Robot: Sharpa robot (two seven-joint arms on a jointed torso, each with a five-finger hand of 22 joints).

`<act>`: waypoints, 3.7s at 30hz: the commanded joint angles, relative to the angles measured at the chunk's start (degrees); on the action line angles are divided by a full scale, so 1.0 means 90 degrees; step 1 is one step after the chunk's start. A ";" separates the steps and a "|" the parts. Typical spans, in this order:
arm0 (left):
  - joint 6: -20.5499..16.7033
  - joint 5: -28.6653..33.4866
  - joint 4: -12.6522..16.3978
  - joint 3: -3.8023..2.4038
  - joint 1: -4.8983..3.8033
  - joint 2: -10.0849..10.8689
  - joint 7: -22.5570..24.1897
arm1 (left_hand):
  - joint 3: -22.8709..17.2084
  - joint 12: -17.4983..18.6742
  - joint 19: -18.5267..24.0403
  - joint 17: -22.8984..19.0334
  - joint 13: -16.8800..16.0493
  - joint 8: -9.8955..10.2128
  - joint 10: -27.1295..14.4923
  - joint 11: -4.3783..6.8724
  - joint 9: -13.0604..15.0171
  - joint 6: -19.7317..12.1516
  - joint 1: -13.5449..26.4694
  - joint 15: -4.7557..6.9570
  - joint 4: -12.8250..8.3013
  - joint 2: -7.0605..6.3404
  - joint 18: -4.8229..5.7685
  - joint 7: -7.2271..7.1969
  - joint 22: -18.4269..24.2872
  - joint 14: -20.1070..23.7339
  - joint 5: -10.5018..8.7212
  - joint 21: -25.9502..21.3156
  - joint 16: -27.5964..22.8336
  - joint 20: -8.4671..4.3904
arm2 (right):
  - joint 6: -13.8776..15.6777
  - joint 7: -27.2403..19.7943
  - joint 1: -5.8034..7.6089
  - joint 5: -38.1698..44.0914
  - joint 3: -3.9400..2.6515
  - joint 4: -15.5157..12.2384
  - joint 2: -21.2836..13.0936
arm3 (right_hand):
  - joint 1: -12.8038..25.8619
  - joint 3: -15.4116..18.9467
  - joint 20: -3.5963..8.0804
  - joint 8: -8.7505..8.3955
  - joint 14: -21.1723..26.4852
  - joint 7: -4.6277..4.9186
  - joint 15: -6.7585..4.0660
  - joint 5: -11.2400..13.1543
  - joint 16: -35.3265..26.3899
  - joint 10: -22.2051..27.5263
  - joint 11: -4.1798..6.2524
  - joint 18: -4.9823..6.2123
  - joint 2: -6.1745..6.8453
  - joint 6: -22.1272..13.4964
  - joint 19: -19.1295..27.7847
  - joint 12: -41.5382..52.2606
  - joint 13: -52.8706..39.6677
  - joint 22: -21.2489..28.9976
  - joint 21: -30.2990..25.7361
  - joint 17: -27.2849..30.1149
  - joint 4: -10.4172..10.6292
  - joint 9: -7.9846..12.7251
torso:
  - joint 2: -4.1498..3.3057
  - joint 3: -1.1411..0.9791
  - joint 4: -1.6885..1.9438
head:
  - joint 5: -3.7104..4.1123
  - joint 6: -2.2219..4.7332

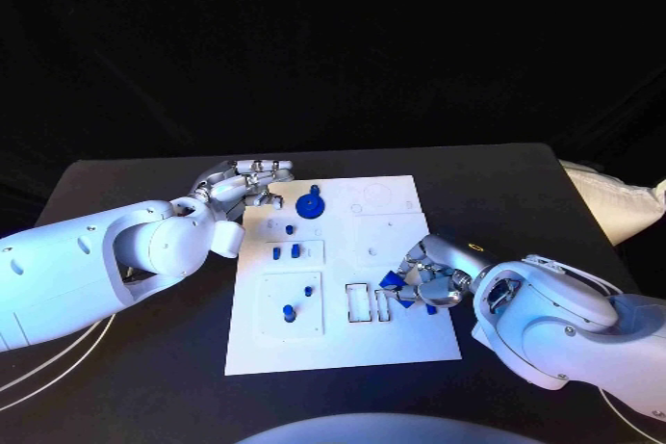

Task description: Assemble the parts on the task board

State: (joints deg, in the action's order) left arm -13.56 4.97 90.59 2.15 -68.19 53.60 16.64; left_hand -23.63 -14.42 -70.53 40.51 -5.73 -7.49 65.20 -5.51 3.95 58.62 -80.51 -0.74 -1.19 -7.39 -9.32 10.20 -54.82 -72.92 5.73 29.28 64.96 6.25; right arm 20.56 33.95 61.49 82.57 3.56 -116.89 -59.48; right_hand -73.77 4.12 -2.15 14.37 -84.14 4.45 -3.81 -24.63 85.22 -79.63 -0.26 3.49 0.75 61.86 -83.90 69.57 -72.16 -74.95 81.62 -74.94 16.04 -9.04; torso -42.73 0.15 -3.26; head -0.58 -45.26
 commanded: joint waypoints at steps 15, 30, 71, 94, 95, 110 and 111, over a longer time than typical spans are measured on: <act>0.0127 0.0019 0.0060 -0.0004 0.0003 -0.0009 0.0020 | 0.0037 -0.0027 0.0023 -0.0003 0.0000 -0.0035 -0.0031 -0.0008 -0.0002 -0.0034 0.0037 0.0004 -0.0011 0.0051 -0.0121 -0.0006 0.0008 0.0032 -0.0027 -0.0025 -0.0015 0.0008 | -0.0342 0.0097 -0.0122 -0.0593 0.0001 0.0442 0.0812 | 0.0037 0.0100 0.0042 0.0024 -0.0479 -0.0013 -0.0046 0.0068 0.0015 -0.0094 0.0054 -0.0030 -0.0207 0.0081 -0.0064 -0.0059 0.0027 -0.0023 0.0022 -0.0695 0.0057 -0.0110 | -0.0003 0.0010 -0.0001 | -0.0101 -0.0023; 0.0155 0.0019 0.0081 -0.0004 0.0003 0.0021 -0.0003 | 0.0051 -0.0036 0.0024 -0.0020 0.0001 -0.0039 -0.0045 -0.0013 -0.0002 -0.0044 0.0048 0.0000 -0.0005 0.0061 -0.0120 -0.0001 0.0015 0.0041 -0.0027 -0.0033 -0.0018 0.0011 | -0.0722 0.0121 -0.0131 -0.0321 0.0002 0.0519 0.0929 | 0.0450 0.0340 0.0098 0.0181 -0.0490 -0.0143 -0.0123 0.0240 0.0050 -0.0184 0.0158 -0.0040 -0.0417 0.0374 -0.0088 -0.0169 0.0055 -0.0084 0.0054 -0.0761 0.0058 -0.0276 | -0.0004 0.0002 0.0005 | -0.0135 -0.0031; 0.0209 0.0019 0.0051 -0.0004 0.0003 0.0045 -0.0044 | 0.0061 -0.0044 0.0026 -0.0043 0.0003 -0.0044 -0.0060 -0.0015 -0.0002 -0.0054 0.0053 -0.0004 -0.0003 0.0071 -0.0120 0.0000 0.0022 0.0053 -0.0025 -0.0041 -0.0025 0.0013 | -0.0936 -0.0050 -0.0131 0.0119 0.0000 0.0394 0.0845 | 0.0137 0.1047 0.0134 0.0204 -0.0492 -0.0158 -0.0146 0.1740 0.0053 -0.0267 0.0175 -0.0043 -0.0314 0.0342 -0.0085 -0.0273 -0.0183 -0.0099 0.0038 -0.0784 -0.0655 -0.0559 | -0.0005 0.0002 0.0017 | -0.0132 -0.0087; 0.0183 0.0019 0.0007 -0.0002 0.0006 0.0001 -0.0007 | 0.0061 -0.0044 0.0026 -0.0043 0.0003 -0.0044 -0.0060 -0.0015 -0.0002 -0.0054 0.0053 -0.0004 -0.0003 0.0071 -0.0120 0.0000 0.0022 0.0053 -0.0025 -0.0041 -0.0025 0.0013 | -0.0549 -0.0413 0.0428 -0.0852 -0.0033 -0.0042 -0.0452 | -0.0601 0.0427 0.0025 -0.0297 -0.0504 0.0043 -0.0025 0.0777 0.0099 -0.0049 0.0027 -0.0034 -0.0635 -0.0168 -0.0064 -0.0767 0.0020 -0.0066 0.0006 -0.0875 -0.1117 -0.0416 | 0.0036 0.0018 -0.0050 | 0.0039 -0.0019; 0.0182 0.0019 0.0004 -0.0002 0.0006 -0.0006 -0.0003 | 0.0062 -0.0045 0.0026 -0.0043 0.0003 -0.0044 -0.0060 -0.0015 -0.0002 -0.0055 0.0053 -0.0004 -0.0004 0.0072 -0.0120 0.0000 0.0022 0.0054 -0.0025 -0.0041 -0.0025 0.0014 | -0.0595 -0.0394 0.0452 -0.0810 -0.0031 -0.0067 -0.0549 | -0.0637 0.0383 0.0022 -0.0323 -0.0505 0.0055 -0.0017 0.0864 0.0102 -0.0066 0.0015 -0.0036 -0.0633 -0.0173 -0.0067 -0.0729 -0.0008 -0.0075 0.0011 -0.0881 -0.1147 -0.0405 | 0.0036 0.0017 -0.0055 | 0.0048 -0.0019; 0.0213 0.0019 -0.0022 -0.0002 0.0014 -0.0056 0.0013 | 0.0066 -0.0054 0.0026 -0.0043 0.0004 -0.0049 -0.0068 -0.0016 -0.0002 -0.0061 0.0048 -0.0004 -0.0008 0.0080 -0.0121 0.0001 0.0027 0.0056 -0.0023 -0.0047 -0.0020 0.0015 | -0.1254 -0.0031 0.0253 0.0151 0.0066 0.0049 -0.0985 | -0.0149 0.0404 -0.0007 -0.0374 -0.0498 0.0049 0.0002 0.1397 0.0086 -0.0171 0.0006 -0.0034 -0.0461 0.0023 -0.0067 -0.0552 -0.0156 -0.0080 0.0012 -0.0854 -0.0866 -0.0417 | 0.0034 -0.0008 -0.0086 | 0.0138 0.0020; 0.0219 0.0019 -0.0021 -0.0002 0.0016 -0.0054 0.0013 | 0.0066 -0.0054 0.0026 -0.0043 0.0004 -0.0049 -0.0068 -0.0016 -0.0002 -0.0061 0.0048 -0.0004 -0.0008 0.0080 -0.0121 0.0001 0.0027 0.0056 -0.0023 -0.0047 -0.0020 0.0015 | -0.1255 -0.0020 0.0201 0.0231 0.0069 0.0078 -0.0946 | -0.0124 0.0409 -0.0006 -0.0379 -0.0498 0.0049 0.0002 0.1398 0.0086 -0.0170 0.0005 -0.0034 -0.0447 0.0024 -0.0067 -0.0556 -0.0155 -0.0080 0.0012 -0.0854 -0.0847 -0.0420 | 0.0034 -0.0005 -0.0084 | 0.0135 0.0020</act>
State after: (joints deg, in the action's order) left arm -12.74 4.97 90.32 2.17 -68.07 53.19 16.13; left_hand -23.32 -14.82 -70.53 40.19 -5.72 -7.73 65.00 -5.72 3.95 58.63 -80.28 -0.76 -1.20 -7.16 -9.32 10.19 -54.63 -72.91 5.73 29.06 64.96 6.25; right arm 12.08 32.78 63.64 81.05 4.17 -116.37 -68.33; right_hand -75.19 7.82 -1.78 11.28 -83.94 4.95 -4.18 -12.27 85.99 -80.76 -0.13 3.51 -3.25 61.58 -83.90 64.74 -72.92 -74.92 81.88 -74.92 8.09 -12.75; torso -42.44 0.09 -4.04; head 0.61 -45.09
